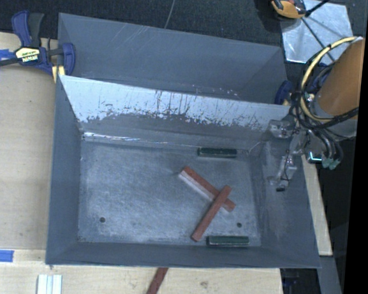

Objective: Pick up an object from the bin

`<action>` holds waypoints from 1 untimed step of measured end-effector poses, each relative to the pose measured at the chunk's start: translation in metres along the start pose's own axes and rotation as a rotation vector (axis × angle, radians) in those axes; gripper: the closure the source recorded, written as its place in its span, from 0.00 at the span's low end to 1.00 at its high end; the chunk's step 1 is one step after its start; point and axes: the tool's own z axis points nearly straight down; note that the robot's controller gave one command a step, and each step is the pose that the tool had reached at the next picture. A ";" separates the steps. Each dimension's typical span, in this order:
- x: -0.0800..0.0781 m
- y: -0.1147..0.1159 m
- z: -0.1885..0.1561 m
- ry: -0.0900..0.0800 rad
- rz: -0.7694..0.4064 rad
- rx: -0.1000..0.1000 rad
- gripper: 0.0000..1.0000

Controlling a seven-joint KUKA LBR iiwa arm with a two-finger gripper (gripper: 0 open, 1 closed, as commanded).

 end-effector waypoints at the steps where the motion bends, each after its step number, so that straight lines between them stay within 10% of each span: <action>1: -0.002 0.001 -0.005 -0.009 -0.003 0.001 0.00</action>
Offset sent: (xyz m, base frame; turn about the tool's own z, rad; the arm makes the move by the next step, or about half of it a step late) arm -0.0398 0.0712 -0.1385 -0.2709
